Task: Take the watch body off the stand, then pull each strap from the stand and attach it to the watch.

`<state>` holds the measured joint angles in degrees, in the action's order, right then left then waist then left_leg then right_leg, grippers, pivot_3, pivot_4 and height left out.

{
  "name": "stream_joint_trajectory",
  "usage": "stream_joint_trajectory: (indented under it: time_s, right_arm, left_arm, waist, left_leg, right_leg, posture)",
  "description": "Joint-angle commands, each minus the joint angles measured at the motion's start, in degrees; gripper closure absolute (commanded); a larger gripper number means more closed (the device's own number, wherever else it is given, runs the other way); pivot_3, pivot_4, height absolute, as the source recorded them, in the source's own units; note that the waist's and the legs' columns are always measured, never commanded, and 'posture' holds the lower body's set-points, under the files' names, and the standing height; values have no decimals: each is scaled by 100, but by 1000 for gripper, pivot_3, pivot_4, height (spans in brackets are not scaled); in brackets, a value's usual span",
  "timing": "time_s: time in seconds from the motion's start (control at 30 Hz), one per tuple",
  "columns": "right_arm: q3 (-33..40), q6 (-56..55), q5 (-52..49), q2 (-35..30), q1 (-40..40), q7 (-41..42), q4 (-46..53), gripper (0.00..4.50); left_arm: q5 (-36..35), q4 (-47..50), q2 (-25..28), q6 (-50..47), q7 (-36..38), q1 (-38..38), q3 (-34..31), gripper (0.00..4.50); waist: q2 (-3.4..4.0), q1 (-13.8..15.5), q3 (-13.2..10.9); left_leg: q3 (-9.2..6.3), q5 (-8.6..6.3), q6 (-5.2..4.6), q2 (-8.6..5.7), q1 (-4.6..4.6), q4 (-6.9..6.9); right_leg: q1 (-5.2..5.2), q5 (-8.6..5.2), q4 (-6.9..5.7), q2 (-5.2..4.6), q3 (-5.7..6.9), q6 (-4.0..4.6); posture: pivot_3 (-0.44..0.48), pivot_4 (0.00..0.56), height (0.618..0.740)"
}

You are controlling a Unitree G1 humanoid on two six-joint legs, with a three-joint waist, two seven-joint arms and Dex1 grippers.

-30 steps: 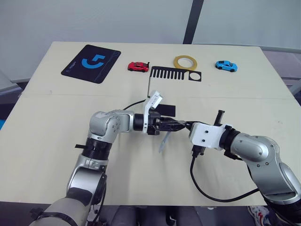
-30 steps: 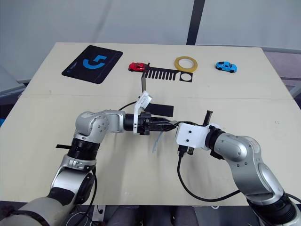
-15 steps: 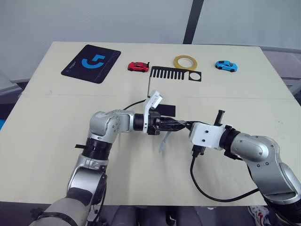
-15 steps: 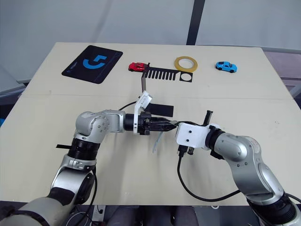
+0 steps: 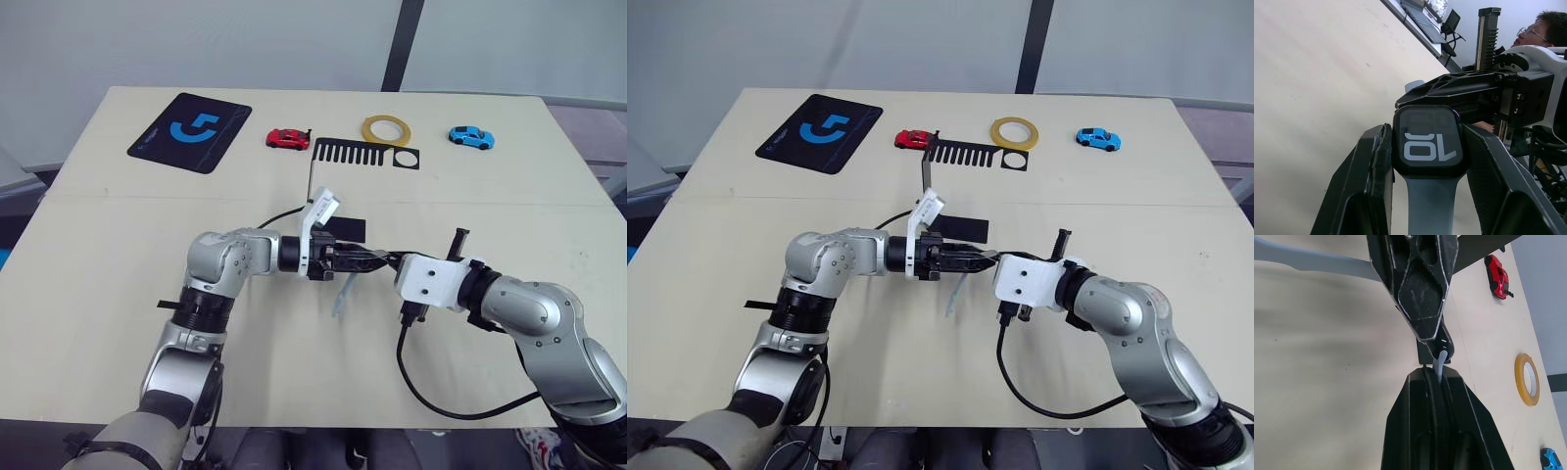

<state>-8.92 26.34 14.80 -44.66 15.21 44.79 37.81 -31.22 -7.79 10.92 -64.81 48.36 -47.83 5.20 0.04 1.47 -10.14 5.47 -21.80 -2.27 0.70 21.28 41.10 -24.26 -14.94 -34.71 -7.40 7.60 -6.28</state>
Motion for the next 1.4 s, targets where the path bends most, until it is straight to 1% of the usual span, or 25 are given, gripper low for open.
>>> stream_joint_trajectory:
  time_s: [0.03,0.1,0.17,0.2,0.23,0.27,0.3,0.37,0.43,0.5,0.6,0.7,0.93,1.03,1.2,1.4]
  right_arm:
    - [160,-25,-51,-40,159,43,396,4500]
    - [305,64,-192,-65,134,138,570,3765]
    - [739,431,-795,-83,1,469,910,3015]
    - [1058,655,-1198,-91,-85,688,1046,2478]
    - [1345,871,-1569,-99,-157,877,1148,1810]
    - [1766,1175,-2051,-90,-217,1112,1195,1534]
    - [2125,1452,-2482,-81,-232,1282,1207,995]
    - [3200,2271,-3753,-77,-223,1723,982,126]
    - [3824,2808,-4527,-236,-241,1943,789,51]
    - [4206,3236,-5112,-457,-233,2016,624,51]
    - [4606,3789,-5938,-691,-113,1912,351,51]
    - [4797,4038,-6529,-892,-62,1772,156,51]
    - [4749,3881,-7074,-1089,-197,1405,121,51]
    - [4670,3777,-7260,-1093,-262,1211,169,51]
    - [4504,3557,-7395,-1103,-430,968,266,51]
    - [4224,3107,-7183,-1088,-928,847,466,51]
  left_arm:
    - [-71,23,-54,254,197,-150,176,2801]
    - [-31,-43,11,376,257,-168,219,2801]
    - [37,-80,152,629,449,-196,316,2801]
    - [66,-85,240,776,584,-209,365,2801]
    - [94,-88,315,919,706,-216,407,2801]
    - [138,-64,420,1121,874,-214,463,2801]
    - [174,-45,510,1301,1019,-208,508,2801]
    - [286,32,800,1803,1462,-194,618,2801]
    - [362,65,1005,2174,1787,-178,680,2801]
    - [450,73,1164,2568,2061,-157,725,2801]
    - [624,117,1359,3244,2476,-96,809,2801]
    - [891,209,1494,4020,2733,30,910,2801]
    - [1396,258,1545,5093,2793,320,1059,2801]
    - [1537,234,1513,5314,2726,410,1087,2801]
    - [1692,254,1506,5339,2599,533,1147,2801]
    - [2064,454,1426,4829,2004,871,1375,2801]
  waist:
    - [0,-1,0]
    - [0,2,0]
    - [0,8,0]
    - [0,7,0]
    - [0,2,0]
    - [0,2,0]
    - [0,5,0]
    - [0,2,0]
    - [0,5,0]
    - [0,6,0]
    - [0,3,0]
    - [0,4,0]
    - [0,17,0]
    - [0,16,0]
    - [0,17,0]
    - [0,23,0]
  left_leg:
    - [0,0,0,0,0,0]
    - [0,0,0,0,0,0]
    - [-1,0,0,-1,0,0]
    - [-1,0,0,-1,2,0]
    - [-1,0,0,-1,1,-1]
    - [-1,0,0,-1,1,-1]
    - [-2,0,0,0,1,-2]
    - [-2,0,0,1,1,0]
    - [0,0,-1,1,-1,-1]
    - [-2,0,-1,3,-1,-1]
    - [-2,-1,-2,6,-1,-2]
    - [-2,-1,-2,8,-2,-2]
    - [-2,-1,-2,2,-1,-2]
    - [-1,-1,-2,3,-1,-2]
    - [-2,-1,-2,3,-1,-2]
    - [-2,-1,-2,3,-1,-2]
  right_leg:
    - [0,0,0,0,0,0]
    - [0,0,0,0,0,0]
    - [0,0,0,0,1,0]
    - [0,0,2,1,2,0]
    - [0,0,3,0,1,0]
    - [0,0,3,1,1,0]
    - [0,0,4,3,2,0]
    - [0,0,3,2,2,0]
    - [0,0,3,1,0,0]
    - [1,0,1,0,0,1]
    - [0,0,2,-3,-2,1]
    - [0,0,1,-5,-1,1]
    - [0,0,0,-8,-1,1]
    - [0,0,-1,-8,-1,1]
    - [0,0,-2,-8,-1,0]
    - [0,0,-2,-8,-1,0]
  posture:
    - [0,150,732]
    - [0,150,732]
    - [0,150,732]
    - [0,150,732]
    - [0,150,732]
    - [0,150,732]
    - [0,150,732]
    - [0,150,732]
    - [0,150,732]
    - [0,150,732]
    - [0,150,732]
    - [0,150,732]
    - [0,150,732]
    - [0,150,732]
    - [0,150,732]
    - [0,150,732]
